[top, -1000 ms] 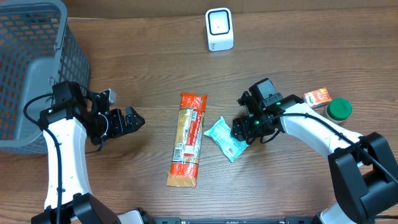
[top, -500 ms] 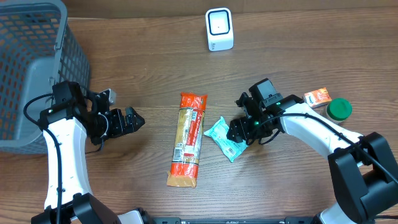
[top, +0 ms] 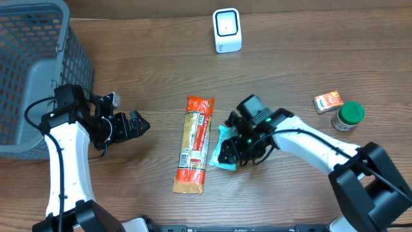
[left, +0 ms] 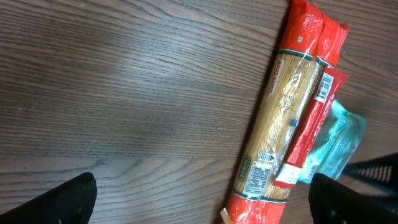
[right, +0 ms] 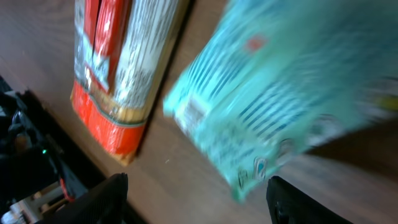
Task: Scan the item barcode
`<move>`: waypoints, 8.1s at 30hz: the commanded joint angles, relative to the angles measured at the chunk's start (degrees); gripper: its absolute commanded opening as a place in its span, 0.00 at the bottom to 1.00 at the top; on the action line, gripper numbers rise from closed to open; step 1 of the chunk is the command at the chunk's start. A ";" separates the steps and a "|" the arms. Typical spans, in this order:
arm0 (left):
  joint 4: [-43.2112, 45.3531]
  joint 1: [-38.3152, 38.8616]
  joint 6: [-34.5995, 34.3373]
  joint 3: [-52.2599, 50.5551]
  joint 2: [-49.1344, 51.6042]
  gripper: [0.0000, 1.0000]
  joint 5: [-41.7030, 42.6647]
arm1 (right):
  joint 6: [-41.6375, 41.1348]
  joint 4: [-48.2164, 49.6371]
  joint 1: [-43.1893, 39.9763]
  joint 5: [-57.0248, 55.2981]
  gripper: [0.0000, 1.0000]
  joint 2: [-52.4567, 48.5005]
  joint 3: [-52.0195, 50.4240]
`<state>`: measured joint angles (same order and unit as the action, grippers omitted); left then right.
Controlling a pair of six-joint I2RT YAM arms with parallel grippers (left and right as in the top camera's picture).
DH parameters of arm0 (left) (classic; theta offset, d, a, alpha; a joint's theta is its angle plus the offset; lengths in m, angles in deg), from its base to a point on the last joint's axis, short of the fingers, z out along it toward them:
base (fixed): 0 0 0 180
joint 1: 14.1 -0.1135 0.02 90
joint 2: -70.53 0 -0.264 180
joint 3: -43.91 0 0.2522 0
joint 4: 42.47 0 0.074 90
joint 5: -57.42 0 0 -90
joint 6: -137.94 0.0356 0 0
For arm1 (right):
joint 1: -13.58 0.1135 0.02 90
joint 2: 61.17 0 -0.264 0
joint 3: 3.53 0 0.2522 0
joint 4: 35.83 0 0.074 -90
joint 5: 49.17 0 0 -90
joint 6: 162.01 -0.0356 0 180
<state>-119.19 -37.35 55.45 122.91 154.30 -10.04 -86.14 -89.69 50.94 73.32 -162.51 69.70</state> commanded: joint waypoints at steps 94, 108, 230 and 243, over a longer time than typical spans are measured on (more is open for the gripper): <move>0.26 0.39 0.87 0.00 0.24 1.00 0.83 | 19.10 3.63 -7.96 -23.78 0.96 1.73 -0.46; 0.26 0.39 0.87 0.00 0.24 0.99 0.83 | 18.18 5.29 -7.98 -23.19 0.30 -4.63 -0.50; 0.26 0.39 0.87 0.00 0.24 1.00 0.83 | 64.72 50.93 -1.79 -95.47 0.04 -50.90 77.79; 0.26 0.39 0.87 0.00 0.24 0.99 0.85 | 89.44 53.05 -2.08 -89.09 0.04 -52.46 77.79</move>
<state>-118.97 -37.35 55.47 122.86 154.30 -10.04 -2.80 -37.19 49.19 -17.12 -215.27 146.68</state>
